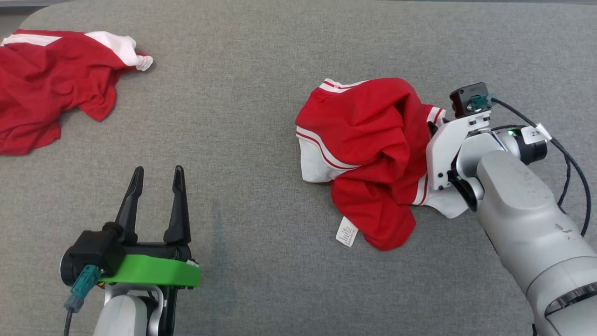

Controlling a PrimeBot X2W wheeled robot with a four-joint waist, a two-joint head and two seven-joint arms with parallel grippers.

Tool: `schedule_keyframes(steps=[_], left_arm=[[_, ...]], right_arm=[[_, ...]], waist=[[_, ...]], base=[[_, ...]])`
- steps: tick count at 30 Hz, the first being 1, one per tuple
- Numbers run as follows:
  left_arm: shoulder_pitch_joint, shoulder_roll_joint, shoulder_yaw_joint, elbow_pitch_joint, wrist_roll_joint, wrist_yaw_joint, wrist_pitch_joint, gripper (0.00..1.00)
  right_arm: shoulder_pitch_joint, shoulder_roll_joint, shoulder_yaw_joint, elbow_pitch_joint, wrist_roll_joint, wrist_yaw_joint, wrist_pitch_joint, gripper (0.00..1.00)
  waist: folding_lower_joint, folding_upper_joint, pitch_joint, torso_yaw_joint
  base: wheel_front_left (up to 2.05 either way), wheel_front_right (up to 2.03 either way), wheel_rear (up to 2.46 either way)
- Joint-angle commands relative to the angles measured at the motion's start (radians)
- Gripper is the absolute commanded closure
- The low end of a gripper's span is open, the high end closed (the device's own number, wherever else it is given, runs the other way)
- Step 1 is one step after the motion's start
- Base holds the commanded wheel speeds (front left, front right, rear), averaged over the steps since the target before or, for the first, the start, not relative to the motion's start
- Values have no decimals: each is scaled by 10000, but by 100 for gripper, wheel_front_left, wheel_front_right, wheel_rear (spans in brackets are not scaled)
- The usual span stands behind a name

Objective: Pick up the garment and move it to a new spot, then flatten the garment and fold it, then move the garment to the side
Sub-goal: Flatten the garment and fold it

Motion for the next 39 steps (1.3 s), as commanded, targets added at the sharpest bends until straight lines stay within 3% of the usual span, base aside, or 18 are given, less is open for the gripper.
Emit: schedule_keyframes(steps=[1, 11, 20, 25, 31, 39], left_arm=[[119, 6, 24, 59, 154, -34, -5, 0], [757, 9, 274, 195, 61, -40, -5, 0], [1062, 9, 567, 87, 33, -42, -5, 0], [966, 9, 564, 7, -43, -41, -5, 0], [856, 9, 344, 34, -155, -42, -5, 0], [989, 9, 348, 44, -212, -28, -5, 0]], right_arm=[[342, 77, 221, 34, 220, 4, -113, 100], [-318, -65, 1396, -1877, 1487, 2, -1999, 100], [-1551, 364, 2581, -3918, 2541, 1, -2228, 100], [-2509, 856, 3005, -4718, 3792, 1, -2042, 100], [-3714, 1050, 3481, -4905, 4339, 1, -2560, 100], [-5117, 1112, 2963, -4637, 4925, 1, -3555, 100]], waist=[[-1, 0, -216, -83], [-1, 0, -1358, -424], [-1, 0, -1697, -714], [-1, 0, -1593, -658], [-1, 0, -1477, -333], [-1, 0, -1416, -209]], base=[[0, 0, 0], [0, 0, 0], [0, 0, 0], [0, 0, 0], [0, 0, 0], [0, 0, 0]])
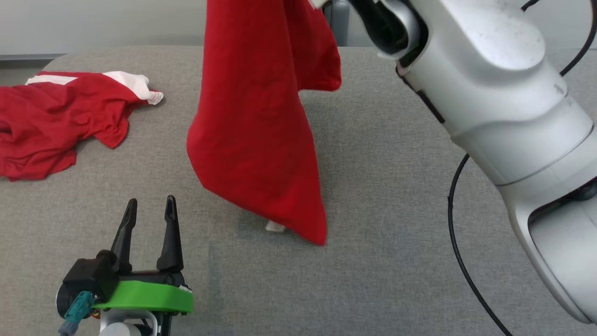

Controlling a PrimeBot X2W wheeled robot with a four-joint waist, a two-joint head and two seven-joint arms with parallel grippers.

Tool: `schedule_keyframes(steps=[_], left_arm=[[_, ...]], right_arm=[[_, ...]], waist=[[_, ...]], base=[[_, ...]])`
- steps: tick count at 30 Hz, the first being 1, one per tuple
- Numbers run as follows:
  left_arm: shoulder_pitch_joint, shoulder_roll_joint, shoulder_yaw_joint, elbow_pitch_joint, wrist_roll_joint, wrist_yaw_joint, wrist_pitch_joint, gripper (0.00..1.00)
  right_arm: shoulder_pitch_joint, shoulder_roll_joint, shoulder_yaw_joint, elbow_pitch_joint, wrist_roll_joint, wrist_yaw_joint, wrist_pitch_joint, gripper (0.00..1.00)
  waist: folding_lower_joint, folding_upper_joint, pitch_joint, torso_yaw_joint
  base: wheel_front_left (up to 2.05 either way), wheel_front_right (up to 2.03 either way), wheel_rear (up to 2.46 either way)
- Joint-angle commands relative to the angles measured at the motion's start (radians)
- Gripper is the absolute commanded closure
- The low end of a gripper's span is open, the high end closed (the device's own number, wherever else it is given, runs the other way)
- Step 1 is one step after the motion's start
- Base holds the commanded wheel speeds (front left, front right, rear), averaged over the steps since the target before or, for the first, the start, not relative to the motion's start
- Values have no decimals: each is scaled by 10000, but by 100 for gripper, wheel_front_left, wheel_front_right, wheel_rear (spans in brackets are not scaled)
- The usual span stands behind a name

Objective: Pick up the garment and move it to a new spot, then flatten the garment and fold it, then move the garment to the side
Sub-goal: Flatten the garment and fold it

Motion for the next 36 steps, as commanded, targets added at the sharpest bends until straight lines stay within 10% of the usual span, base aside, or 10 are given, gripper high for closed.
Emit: schedule_keyframes(steps=[1, 10, 25, 26, 27, 28, 36], left_arm=[[34, 16, 58, -23, -11, 7, -5, 0], [-184, 16, 47, -185, -45, 112, -5, 0], [-116, 18, 80, -96, 105, 64, -5, 0], [-88, 18, 99, -88, 117, 59, -5, 0], [-70, 18, 116, -88, 134, 51, -5, 0], [-62, 18, 130, -83, 151, 46, -5, 0], [-195, 17, 63, 9, 257, 7, -5, 0]], right_arm=[[-296, -19, -233, 52, 163, -3, -156, 100], [729, -80, -844, 1599, -352, -3, -304, 100], [4429, -2097, -1887, 4226, -2071, -3, -314, 100], [4526, -2208, -2077, 4312, -2252, -3, -316, 96], [4629, -2299, -2302, 4376, -2463, -3, -315, 27], [4725, -2363, -2474, 4444, -2636, -3, -316, 0], [5093, -2461, -4089, 4426, -4599, -3, -310, 0]], waist=[[0, 0, 34, -54], [0, 0, 295, -554], [0, 0, 269, -1050], [0, 0, 266, -1086], [0, 0, 267, -1120], [0, 0, 266, -1140], [0, 0, 152, -1199]], base=[[0, 0, 0], [0, 0, 0], [0, 0, 0], [0, 0, 0], [0, 0, 0], [0, 0, 0], [0, 0, 0]])
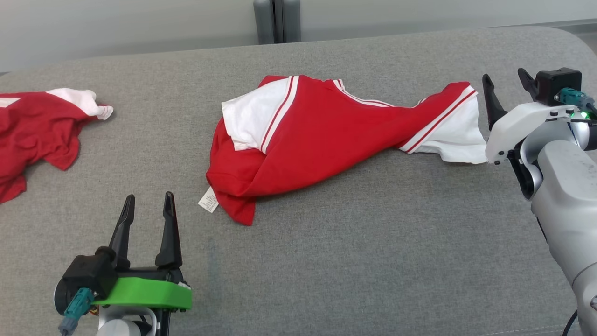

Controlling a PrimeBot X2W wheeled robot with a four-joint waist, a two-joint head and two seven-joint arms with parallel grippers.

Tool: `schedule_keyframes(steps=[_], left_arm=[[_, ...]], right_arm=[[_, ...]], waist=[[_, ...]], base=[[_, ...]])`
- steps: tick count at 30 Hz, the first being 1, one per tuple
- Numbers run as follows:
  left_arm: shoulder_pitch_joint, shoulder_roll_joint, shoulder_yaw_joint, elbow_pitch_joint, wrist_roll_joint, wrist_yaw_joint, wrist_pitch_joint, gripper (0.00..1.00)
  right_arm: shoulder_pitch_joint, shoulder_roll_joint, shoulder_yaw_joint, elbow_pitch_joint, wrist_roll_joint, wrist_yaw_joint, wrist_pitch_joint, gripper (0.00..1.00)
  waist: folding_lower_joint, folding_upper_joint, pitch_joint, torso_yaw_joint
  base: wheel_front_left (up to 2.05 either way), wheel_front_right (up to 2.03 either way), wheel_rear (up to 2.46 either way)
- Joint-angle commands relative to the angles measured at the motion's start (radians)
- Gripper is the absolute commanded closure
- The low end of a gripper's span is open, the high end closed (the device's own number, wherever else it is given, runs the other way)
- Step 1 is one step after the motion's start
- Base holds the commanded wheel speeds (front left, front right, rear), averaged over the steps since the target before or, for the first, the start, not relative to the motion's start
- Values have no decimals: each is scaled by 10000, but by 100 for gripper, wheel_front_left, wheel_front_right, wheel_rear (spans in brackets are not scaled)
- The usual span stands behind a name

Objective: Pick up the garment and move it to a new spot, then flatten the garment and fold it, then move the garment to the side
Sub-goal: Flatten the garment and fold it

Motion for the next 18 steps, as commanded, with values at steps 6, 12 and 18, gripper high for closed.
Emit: schedule_keyframes(steps=[6, 12, 18], left_arm=[[84, 19, -4, 66, 137, -38, -5, 0], [-70, 19, -52, -69, 68, -51, -5, 0], [-459, 21, -374, -299, -74, -53, -5, 0]], right_arm=[[-117, 764, -561, 295, -743, -3, 593, 0], [-808, 1618, -239, 189, -228, -3, 2500, 0], [-1774, 1733, -50, 228, 372, -3, 4026, 0]], waist=[[0, 0, -203, 56], [0, 0, 114, 338], [0, 0, 950, 1004]], base=[[0, 0, 0], [0, 0, 0], [0, 0, 0]])
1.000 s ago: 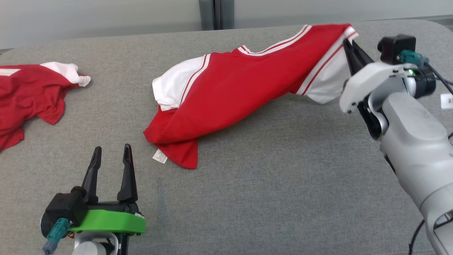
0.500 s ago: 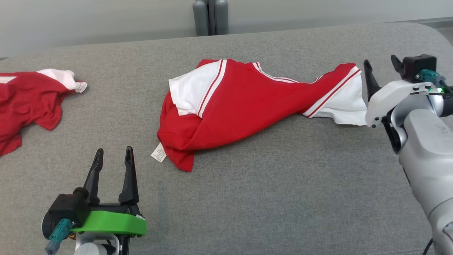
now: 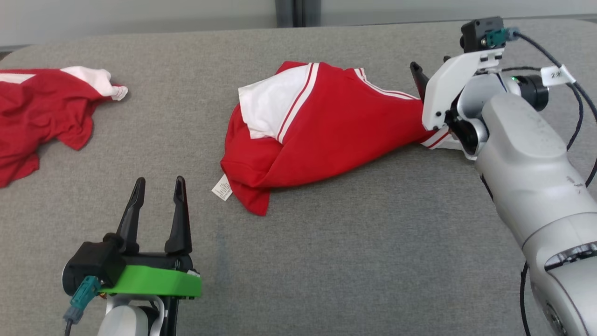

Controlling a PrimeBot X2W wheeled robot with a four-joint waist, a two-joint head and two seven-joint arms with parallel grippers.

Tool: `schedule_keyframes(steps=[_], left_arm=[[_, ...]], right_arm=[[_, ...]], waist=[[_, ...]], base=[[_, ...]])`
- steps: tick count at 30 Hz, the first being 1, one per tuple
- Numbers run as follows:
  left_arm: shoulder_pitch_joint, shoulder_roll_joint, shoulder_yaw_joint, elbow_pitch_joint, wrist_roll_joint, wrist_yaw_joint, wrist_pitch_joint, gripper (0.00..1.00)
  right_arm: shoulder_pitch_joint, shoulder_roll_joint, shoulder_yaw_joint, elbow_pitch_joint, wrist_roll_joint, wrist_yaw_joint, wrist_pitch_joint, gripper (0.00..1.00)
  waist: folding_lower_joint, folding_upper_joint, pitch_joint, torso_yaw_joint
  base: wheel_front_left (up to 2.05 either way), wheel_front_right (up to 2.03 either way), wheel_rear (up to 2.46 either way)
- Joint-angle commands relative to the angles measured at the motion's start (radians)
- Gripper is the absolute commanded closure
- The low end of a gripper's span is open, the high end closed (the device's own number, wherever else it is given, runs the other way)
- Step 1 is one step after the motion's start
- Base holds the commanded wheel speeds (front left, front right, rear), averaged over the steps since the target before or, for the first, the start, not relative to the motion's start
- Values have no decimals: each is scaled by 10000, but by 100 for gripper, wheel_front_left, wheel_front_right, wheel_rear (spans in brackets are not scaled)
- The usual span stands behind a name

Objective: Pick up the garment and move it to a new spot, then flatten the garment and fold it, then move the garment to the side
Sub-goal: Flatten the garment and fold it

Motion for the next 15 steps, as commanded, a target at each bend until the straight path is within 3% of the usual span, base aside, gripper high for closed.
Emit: schedule_keyframes(steps=[1, 8, 15], left_arm=[[-198, 23, -63, -35, -39, -23, -5, 0], [-723, 21, -422, -241, -246, -22, -5, 0], [-1081, 18, -645, -566, -494, 88, -5, 0]], right_arm=[[-272, -80, -16, 87, 121, -3, 207, 0], [-1310, -297, -149, 620, 219, -3, 1271, 0], [-1811, -436, -58, 1023, 36, -3, 1667, 0]], waist=[[0, -1, 653, 623], [0, -1, 1694, 1582], [0, -1, 2442, 2209]], base=[[0, 0, 0], [0, 0, 0], [0, 0, 0]])
